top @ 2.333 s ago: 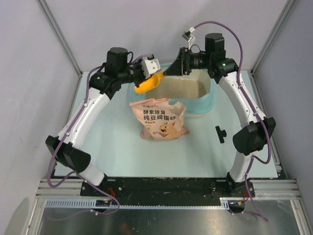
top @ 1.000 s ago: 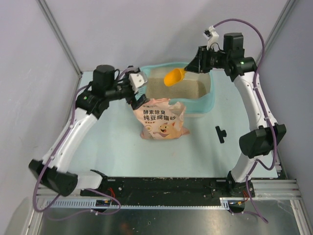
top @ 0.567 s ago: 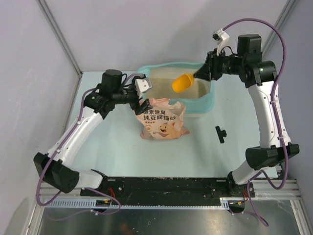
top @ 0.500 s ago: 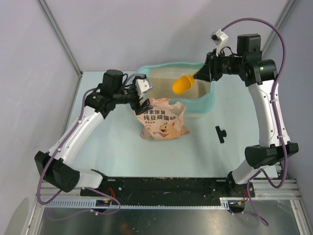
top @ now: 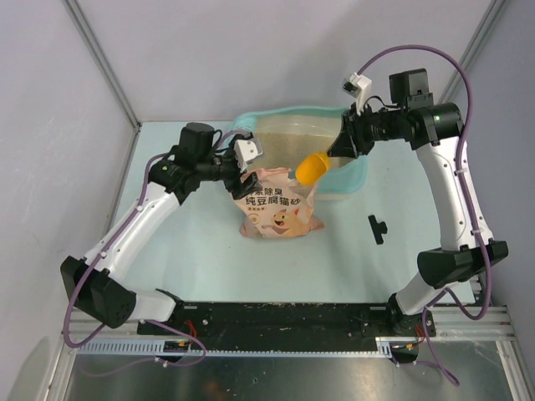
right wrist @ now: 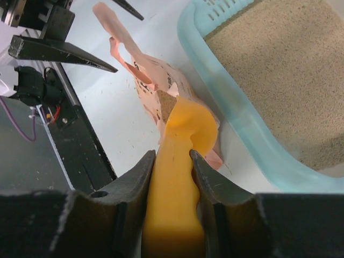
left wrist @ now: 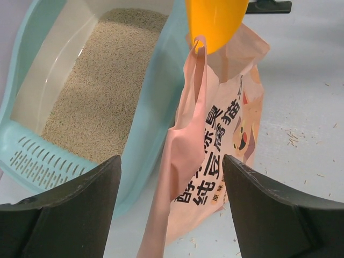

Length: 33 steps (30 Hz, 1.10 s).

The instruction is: Fill the litter box with clean litter

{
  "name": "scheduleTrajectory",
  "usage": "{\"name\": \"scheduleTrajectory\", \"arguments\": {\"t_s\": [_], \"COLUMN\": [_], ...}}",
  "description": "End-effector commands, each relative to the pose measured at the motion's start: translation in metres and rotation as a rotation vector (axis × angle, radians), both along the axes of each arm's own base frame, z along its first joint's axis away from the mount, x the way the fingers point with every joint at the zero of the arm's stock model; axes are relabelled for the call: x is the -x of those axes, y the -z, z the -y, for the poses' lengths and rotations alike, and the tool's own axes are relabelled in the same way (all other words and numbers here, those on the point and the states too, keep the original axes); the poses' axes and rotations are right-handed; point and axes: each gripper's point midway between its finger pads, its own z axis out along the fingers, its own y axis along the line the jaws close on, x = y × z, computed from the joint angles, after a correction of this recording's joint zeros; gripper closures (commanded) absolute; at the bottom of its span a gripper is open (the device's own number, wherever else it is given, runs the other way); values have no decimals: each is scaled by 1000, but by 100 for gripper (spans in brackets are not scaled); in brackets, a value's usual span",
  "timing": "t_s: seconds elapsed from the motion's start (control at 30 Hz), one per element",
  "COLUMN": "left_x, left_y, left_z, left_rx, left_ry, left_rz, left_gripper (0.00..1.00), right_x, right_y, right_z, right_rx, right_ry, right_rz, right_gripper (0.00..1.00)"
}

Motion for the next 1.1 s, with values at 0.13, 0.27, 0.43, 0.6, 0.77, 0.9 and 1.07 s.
{"name": "scheduleTrajectory", "arguments": {"t_s": [0.13,0.27,0.43,0.6,0.77,0.9,1.07], "left_x": [-3,-2,1,16,27,36,42], "left_y": [9,18,24,26,16,0,-23], "left_z": [8,11,16,22,27,33,37], "left_rx": [-11,-13,-14,-15,37,93,147], "left_ry": [5,19,52,121,145,168,170], "left_rz": [-17,-55,-86,-93,-132,-165,-180], "left_gripper": [26,34,63,100,100,100,100], "right_x": [7,4,4,-1,-16,-11,-4], "right_y": [16,26,39,50,60,61,62], "right_z": [-7,-13,-25,-44,-38,-36,-47], "right_rx": [88,133,187,203,189,202,169], "right_ry": [-71,-73,-76,22,234,297,274], "right_rz": [24,6,-12,-71,-165,-161,-195], "right_gripper": [100,100,100,100,100,100,100]}}
